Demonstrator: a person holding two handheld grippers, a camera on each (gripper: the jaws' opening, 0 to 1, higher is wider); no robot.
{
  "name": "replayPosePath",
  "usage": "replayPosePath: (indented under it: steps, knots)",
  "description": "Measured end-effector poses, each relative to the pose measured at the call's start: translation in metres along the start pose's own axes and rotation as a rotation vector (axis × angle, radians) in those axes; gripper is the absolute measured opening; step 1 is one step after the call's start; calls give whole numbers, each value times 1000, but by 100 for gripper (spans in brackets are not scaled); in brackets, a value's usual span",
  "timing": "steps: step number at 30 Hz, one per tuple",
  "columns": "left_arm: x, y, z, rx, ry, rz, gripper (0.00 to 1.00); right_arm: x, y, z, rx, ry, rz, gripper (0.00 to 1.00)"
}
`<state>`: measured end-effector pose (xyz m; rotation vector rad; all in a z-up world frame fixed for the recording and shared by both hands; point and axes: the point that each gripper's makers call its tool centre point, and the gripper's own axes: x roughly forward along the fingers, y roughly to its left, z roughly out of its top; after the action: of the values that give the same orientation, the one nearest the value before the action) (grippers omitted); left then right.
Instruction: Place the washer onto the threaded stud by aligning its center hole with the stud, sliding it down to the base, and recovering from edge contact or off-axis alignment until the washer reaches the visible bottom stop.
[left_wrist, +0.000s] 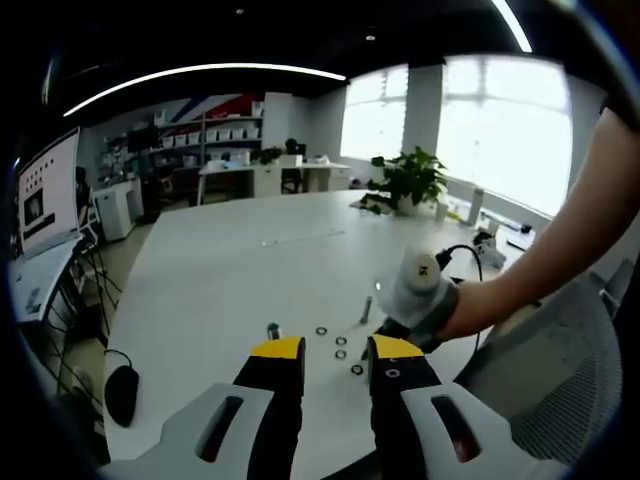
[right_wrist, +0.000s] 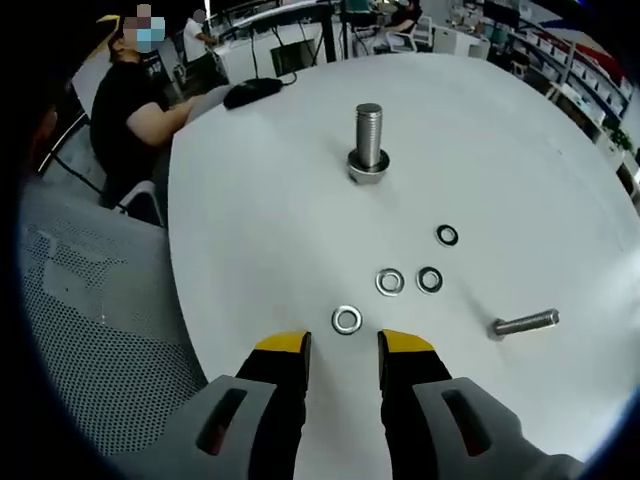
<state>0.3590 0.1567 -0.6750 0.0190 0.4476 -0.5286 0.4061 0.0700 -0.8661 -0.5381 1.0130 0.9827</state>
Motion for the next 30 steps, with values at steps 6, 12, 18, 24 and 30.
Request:
replayPosePath:
  steps: [6,12,18,24,30]
  knots:
    - [0,0,-1,1,2,-1,23,5,6,6,-179,40,17,30]
    - [1,0,-2,-6,7,-2,23,8,3,8,-206,104,32,27]
    - [1,0,-3,-4,13,-2,23,8,3,7,-282,150,67,21]
    - [1,1,-3,-9,13,1,23,6,1,4,-338,217,98,16]
    - [1,1,-5,-4,20,3,23,7,2,3,-405,294,91,16]
